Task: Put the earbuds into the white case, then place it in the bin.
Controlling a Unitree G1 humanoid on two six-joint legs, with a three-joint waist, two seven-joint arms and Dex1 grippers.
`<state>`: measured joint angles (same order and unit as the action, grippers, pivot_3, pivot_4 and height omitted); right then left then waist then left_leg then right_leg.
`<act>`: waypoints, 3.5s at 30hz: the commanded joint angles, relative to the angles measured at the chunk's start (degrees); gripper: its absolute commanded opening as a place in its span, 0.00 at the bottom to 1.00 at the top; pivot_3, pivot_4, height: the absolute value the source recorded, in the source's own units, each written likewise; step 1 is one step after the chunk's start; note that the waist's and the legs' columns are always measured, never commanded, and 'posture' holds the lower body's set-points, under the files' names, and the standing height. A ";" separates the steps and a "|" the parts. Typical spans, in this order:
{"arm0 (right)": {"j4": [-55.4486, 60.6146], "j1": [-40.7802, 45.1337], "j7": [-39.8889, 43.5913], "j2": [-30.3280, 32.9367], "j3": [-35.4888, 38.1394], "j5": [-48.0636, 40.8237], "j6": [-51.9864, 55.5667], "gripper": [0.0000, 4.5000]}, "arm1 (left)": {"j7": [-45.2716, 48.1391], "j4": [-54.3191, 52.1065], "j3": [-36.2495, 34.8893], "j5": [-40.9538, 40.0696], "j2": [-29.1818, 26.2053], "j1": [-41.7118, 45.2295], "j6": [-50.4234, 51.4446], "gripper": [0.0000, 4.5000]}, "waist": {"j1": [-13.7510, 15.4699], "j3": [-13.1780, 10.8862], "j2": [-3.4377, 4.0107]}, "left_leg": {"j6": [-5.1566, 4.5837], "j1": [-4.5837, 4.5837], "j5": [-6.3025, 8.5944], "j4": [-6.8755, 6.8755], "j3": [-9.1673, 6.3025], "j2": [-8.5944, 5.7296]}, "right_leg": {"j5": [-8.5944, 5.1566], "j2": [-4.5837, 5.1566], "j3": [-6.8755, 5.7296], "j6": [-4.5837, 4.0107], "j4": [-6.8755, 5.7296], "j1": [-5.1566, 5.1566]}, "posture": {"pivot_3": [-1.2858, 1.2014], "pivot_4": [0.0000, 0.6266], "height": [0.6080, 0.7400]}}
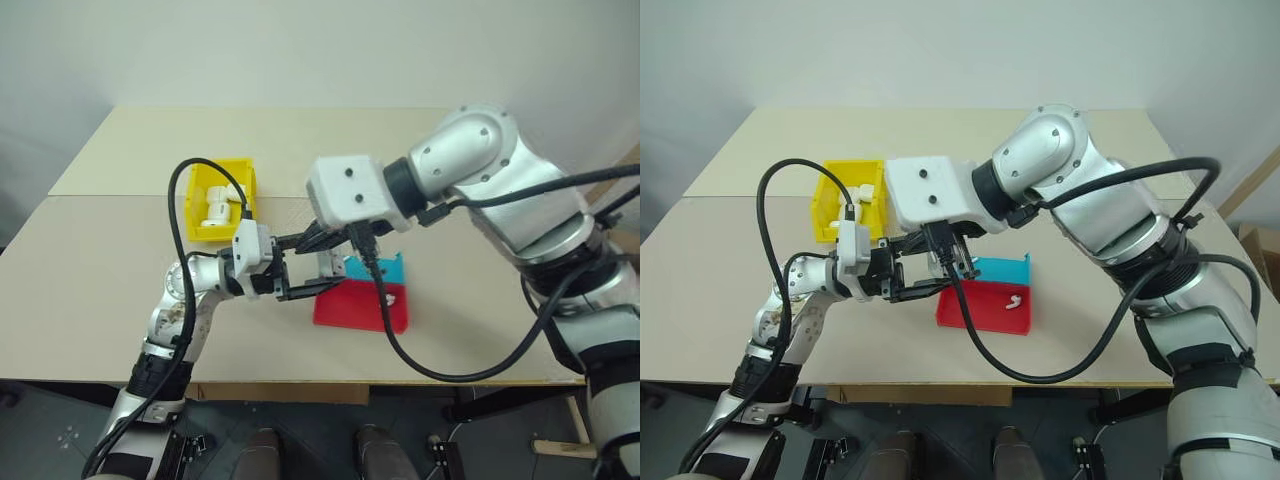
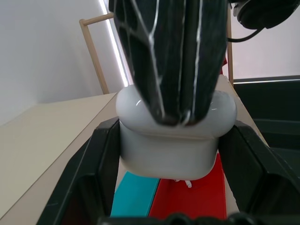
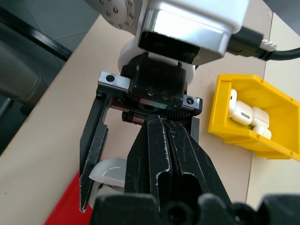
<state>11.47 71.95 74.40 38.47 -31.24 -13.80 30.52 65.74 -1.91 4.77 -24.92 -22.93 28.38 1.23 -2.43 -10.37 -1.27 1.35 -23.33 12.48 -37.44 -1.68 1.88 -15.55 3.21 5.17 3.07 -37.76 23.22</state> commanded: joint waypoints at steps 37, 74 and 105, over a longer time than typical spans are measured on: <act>-4.61 -4.31 4.85 2.45 7.59 7.85 -10.15 0.01 | -2.79 -1.99 -6.81 -5.77 3.38 -0.07 -1.35 0.63 | -0.05 0.00 0.00 | 0.00 0.02 0.00 -0.02 -0.02 -0.01 | 0.00 0.01 0.00 -0.01 -0.03 -0.02 | 0.52 0.24 1.00; 4.34 -21.04 -17.68 1.76 20.33 5.10 5.80 0.01 | -41.90 28.59 -6.17 24.29 -9.65 21.09 14.64 0.63 | 0.29 -0.02 -0.05 | 0.01 -0.08 0.00 -0.01 -0.07 -0.10 | 0.00 0.06 -0.08 0.00 0.02 0.00 | 0.52 0.24 1.00; 10.06 -30.04 -17.58 9.30 27.31 1.78 7.24 0.00 | -14.51 -10.18 -10.95 1.04 -15.55 -5.02 11.71 0.99 | 0.25 -0.05 -0.08 | 0.10 0.06 -0.06 0.03 -0.04 -0.08 | 0.01 0.12 -0.05 -0.01 -0.09 -0.08 | 0.52 0.24 1.00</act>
<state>18.56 42.37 55.89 46.42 -7.32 -10.50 39.23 48.96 -8.24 -4.28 -20.23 -37.27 24.39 11.01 -2.18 -10.42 -1.35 1.45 -23.28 12.42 -37.43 -1.72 1.80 -15.54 3.33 5.12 3.06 -37.83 23.12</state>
